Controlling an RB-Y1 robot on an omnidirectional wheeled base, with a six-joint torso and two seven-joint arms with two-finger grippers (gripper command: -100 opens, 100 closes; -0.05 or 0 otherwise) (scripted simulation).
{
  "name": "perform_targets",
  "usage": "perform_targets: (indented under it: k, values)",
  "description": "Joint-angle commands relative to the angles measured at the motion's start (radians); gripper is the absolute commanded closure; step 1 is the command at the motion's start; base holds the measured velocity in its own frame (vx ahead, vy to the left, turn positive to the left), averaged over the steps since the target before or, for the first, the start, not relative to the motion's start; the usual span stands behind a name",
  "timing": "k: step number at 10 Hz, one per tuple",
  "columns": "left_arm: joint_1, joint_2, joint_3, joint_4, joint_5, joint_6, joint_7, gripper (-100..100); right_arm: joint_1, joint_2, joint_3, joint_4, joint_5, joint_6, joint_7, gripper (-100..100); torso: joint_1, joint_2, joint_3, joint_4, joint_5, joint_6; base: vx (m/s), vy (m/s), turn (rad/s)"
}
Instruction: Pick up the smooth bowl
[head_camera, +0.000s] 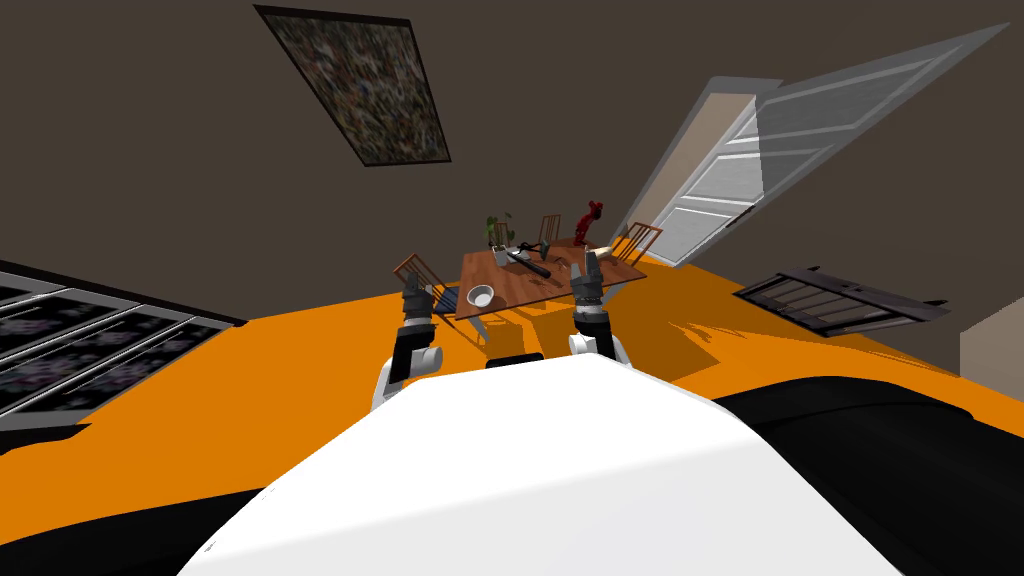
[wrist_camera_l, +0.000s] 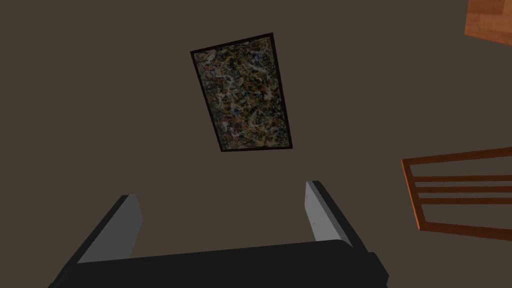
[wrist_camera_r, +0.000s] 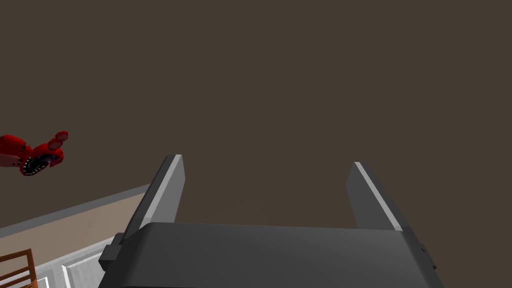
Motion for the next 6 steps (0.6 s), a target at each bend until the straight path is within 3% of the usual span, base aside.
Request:
perform_targets:
  k: [1, 6]
  values:
    - [-0.003, 0.007, 0.002, 0.005, 0.004, 0.039, -0.003, -100, 0.0, 0.0, 0.0, 0.0, 0.0, 0.0, 0.0, 0, 0.0, 0.0, 0.0, 0.0, 0.0, 0.0, 0.009, -0.01, -0.007]
    - [-0.043, 0.035, 0.009, 0.049, 0.02, 0.168, -0.023, -100, 0.0, 0.0, 0.0, 0.0, 0.0, 0.0, 0.0, 0, 0.0, 0.0, 0.0, 0.0, 0.0, 0.0, 0.011, -0.01, -0.013]
